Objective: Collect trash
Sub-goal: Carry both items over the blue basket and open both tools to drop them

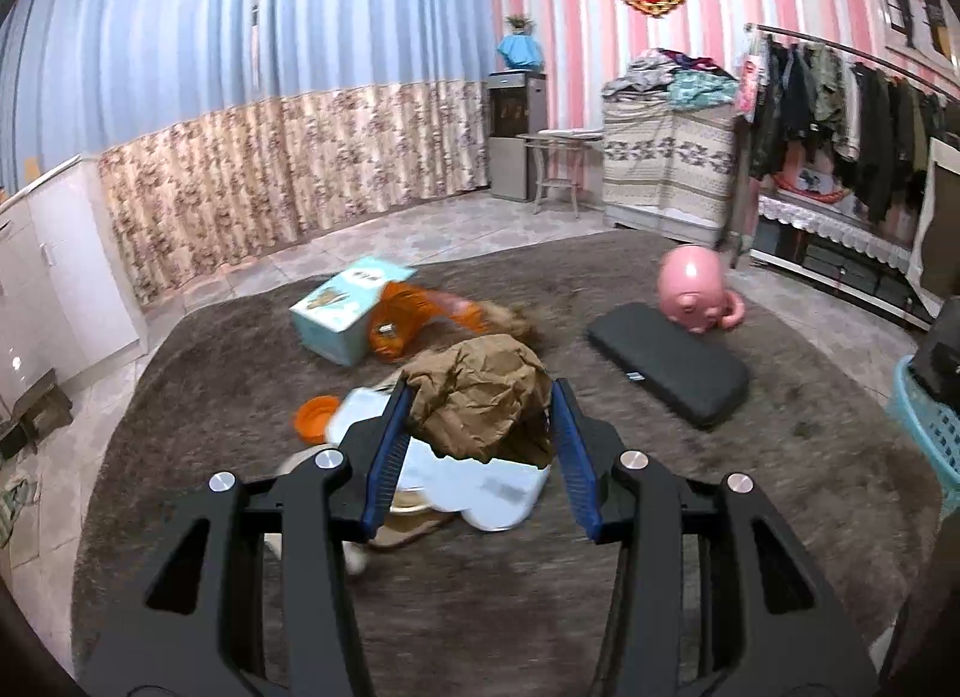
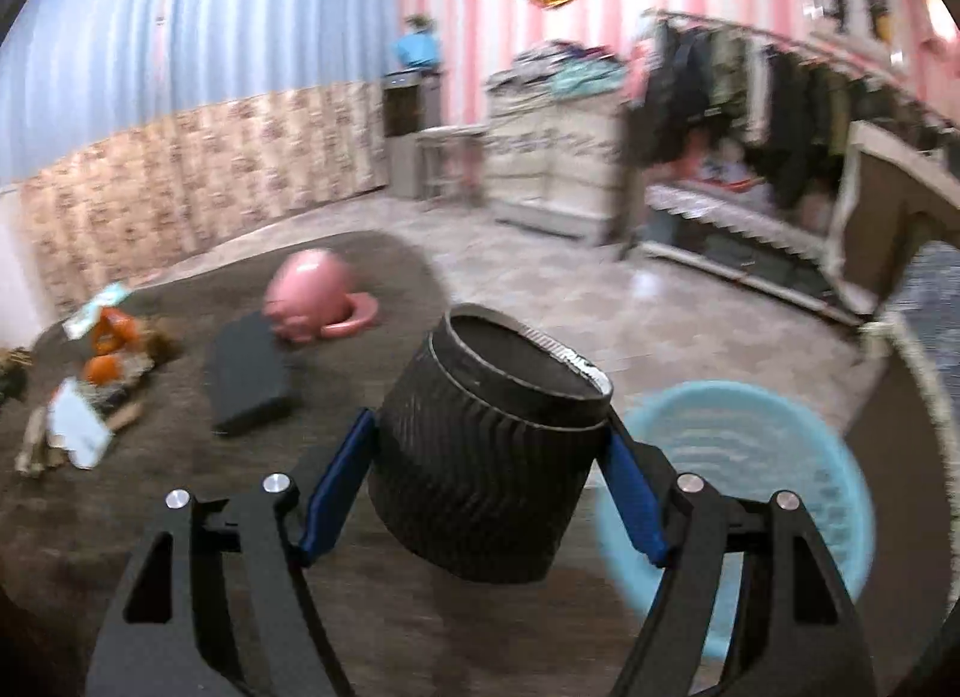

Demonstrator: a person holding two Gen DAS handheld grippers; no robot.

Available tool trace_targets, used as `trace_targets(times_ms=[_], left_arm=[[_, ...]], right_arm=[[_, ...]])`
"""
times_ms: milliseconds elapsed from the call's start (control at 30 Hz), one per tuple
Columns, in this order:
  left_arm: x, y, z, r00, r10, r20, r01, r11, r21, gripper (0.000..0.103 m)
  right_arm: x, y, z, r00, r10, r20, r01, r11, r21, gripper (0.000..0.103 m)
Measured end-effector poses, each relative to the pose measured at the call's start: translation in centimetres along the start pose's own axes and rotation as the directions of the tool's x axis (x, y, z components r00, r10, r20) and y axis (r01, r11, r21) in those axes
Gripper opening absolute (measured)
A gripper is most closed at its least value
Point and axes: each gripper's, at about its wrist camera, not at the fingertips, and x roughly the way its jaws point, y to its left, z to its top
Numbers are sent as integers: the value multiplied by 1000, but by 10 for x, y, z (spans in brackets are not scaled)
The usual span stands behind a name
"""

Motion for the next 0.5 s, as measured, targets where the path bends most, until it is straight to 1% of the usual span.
trace_targets(times_ms=[100,167,200,267,333,400,500], left_arm=[[-4,-25,1,1000,-30,4,30,999,23,45],[-7,-42,-1,998,-59,-4,59,998,34,46],[-8,-49,-2,997,-71,-5,72,997,41,46],[-9,-62,-6,996,-85,-13,85,995,59,46],[-9,-80,-9,994,-103,-32,105,991,81,46],[-10,-95,-10,992,-122,-37,125,988,95,46],[-8,-128,-7,984,-171,-40,175,977,126,46]], right_arm=[[-5,-39,-5,997,-72,11,72,997,27,73],[-5,-62,-10,991,-136,14,135,990,42,73],[-4,-78,-13,986,-166,5,165,984,69,73],[-2,-105,-17,980,-198,-11,198,972,131,73],[-1,-122,-18,974,-225,-17,225,963,151,73],[-1,-133,-16,972,-236,-15,235,957,167,73],[-4,-146,-12,964,-265,-5,262,950,171,73]])
